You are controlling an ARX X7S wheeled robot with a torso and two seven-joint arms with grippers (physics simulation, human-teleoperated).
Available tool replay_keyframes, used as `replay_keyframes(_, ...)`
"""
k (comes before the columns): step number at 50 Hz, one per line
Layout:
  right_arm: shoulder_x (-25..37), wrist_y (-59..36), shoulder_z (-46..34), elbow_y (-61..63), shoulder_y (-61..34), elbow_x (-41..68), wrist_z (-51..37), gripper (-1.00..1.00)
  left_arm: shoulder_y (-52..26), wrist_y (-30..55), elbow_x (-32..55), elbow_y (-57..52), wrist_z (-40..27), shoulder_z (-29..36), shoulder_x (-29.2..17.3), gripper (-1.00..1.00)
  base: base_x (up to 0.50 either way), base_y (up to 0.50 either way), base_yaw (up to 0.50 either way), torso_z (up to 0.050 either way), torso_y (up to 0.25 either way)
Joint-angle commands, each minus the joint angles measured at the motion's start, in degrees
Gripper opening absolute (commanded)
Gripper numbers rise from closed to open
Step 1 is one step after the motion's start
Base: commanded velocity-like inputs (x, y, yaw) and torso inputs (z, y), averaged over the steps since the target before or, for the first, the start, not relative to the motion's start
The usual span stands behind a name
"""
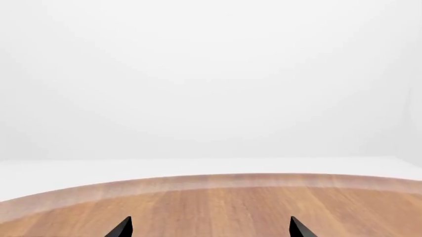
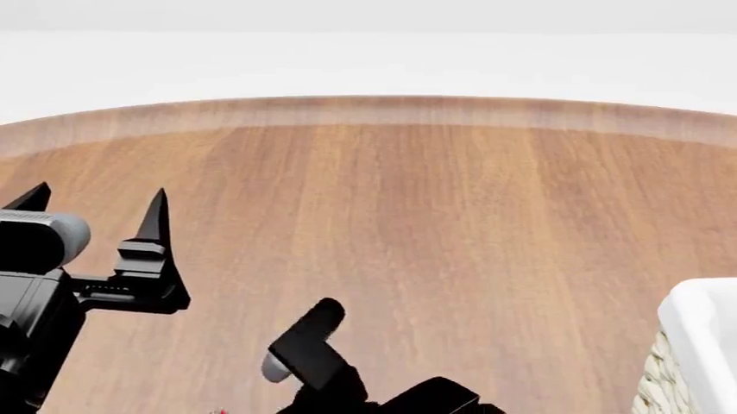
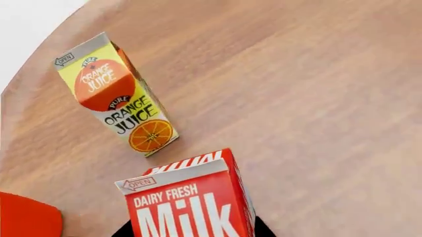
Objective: Pick the milk and place it in the basket.
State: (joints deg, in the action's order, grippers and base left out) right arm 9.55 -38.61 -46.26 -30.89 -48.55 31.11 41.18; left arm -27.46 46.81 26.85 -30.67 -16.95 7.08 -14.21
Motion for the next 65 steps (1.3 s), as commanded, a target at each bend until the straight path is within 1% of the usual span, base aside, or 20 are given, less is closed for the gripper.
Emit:
replay_keyframes(1, 5.42, -10.73, 18.40, 10.16, -3.26, 4.13, -27.42, -1.00, -0.45, -0.20, 0.37, 0.66, -0.30, -0.41, -0.32, 1.00, 0.00, 0.00, 0.00, 0.000, 0.000)
replay_keyframes(3, 6.68, -13.39, 21.63, 13.11, -2.95, 6.35, -30.14, -1.00, -0.40, -0.33, 0.33, 0.71, -0.34, -0.31, -0.36, 1.00, 0.00, 0.00, 0.00, 0.000, 0.000)
replay_keyframes(4, 8.06, -15.55, 23.53, 16.69, -3.19, 7.25, -32.87, -1.00, -0.35, -0.40, 0.29, 0.71, -0.35, -0.20, -0.38, 1.00, 0.00, 0.00, 0.00, 0.000, 0.000)
replay_keyframes(7, 9.22, -19.30, 26.83, 20.09, -4.04, 8.93, -37.25, -1.00, -0.35, -0.47, 0.36, 0.76, -0.44, -0.13, -0.41, 1.00, 0.00, 0.00, 0.00, 0.000, 0.000)
replay_keyframes(8, 9.74, -21.68, 29.10, 21.47, -4.84, 10.33, -39.36, -1.00, -0.39, -0.50, 0.38, 0.82, -0.47, -0.10, -0.39, 1.00, 0.00, 0.00, 0.00, 0.000, 0.000)
replay_keyframes(20, 11.86, -32.81, 36.44, 29.42, -9.34, 14.66, -49.73, -1.00, -0.35, -1.58, 0.15, 2.17, -0.37, 0.46, -0.58, 1.00, 0.00, 0.00, 0.00, 0.000, 0.000)
replay_keyframes(24, 12.50, -38.33, 41.61, 32.42, -11.39, 16.83, -55.38, -1.00, -0.38, -1.67, 0.34, 2.26, -0.43, 0.34, -0.69, 1.00, 0.00, 0.00, 0.00, 0.000, 0.002)
replay_keyframes(26, 12.97, -39.66, 42.72, 33.54, -11.83, 17.32, -56.85, -1.00, -0.38, -1.71, 0.41, 2.35, -0.47, 0.33, -0.71, 1.00, 0.00, 0.00, 0.00, 0.000, 0.000)
replay_keyframes(28, 13.58, -41.68, 46.10, 35.59, -12.10, 18.25, -59.72, -1.00, -0.24, -1.74, 0.48, 2.17, -0.52, 0.39, -0.78, 1.00, 0.00, 0.00, 0.00, 0.000, 0.005)
replay_keyframes(33, 15.48, -43.34, 50.72, 37.88, -11.75, 18.39, -63.79, -1.00, -0.31, -1.63, 0.68, 2.05, -0.70, 0.44, -0.88, 1.00, 0.00, 0.00, 0.00, 0.000, 0.000)
replay_keyframes(36, 17.13, -44.02, 52.45, 38.48, -12.21, 17.30, -66.46, -1.00, -0.34, -1.63, 0.76, 1.97, -0.77, 0.52, -0.96, 1.00, 0.00, 0.00, 0.00, 0.000, 0.003)
replay_keyframes(37, 18.11, -44.32, 51.95, 38.66, -12.49, 16.63, -67.08, -1.00, -0.37, -1.63, 0.79, 1.95, -0.80, 0.53, -0.99, 1.00, 0.00, 0.00, 0.00, 0.000, 0.000)
replay_keyframes(46, 21.35, -45.16, 56.88, 38.27, -12.31, 16.32, -69.98, -1.00, -0.45, -2.10, 0.80, 2.47, -0.86, 0.69, -1.23, 1.00, 0.00, 0.00, 0.00, 0.000, 0.001)
replay_keyframes(59, 23.07, -47.71, 66.17, 41.63, -9.09, 17.66, -76.02, -1.00, -0.31, -2.51, 0.88, 2.82, -1.06, 1.10, -1.50, 1.00, 0.00, 0.00, 0.00, 0.000, 0.001)
replay_keyframes(65, 24.11, -48.61, 69.16, 42.05, -8.10, 18.30, -77.71, -1.00, -0.39, -2.64, 1.00, 3.07, -1.12, 1.24, -1.57, 1.00, 0.00, 0.00, 0.00, 0.000, 0.002)
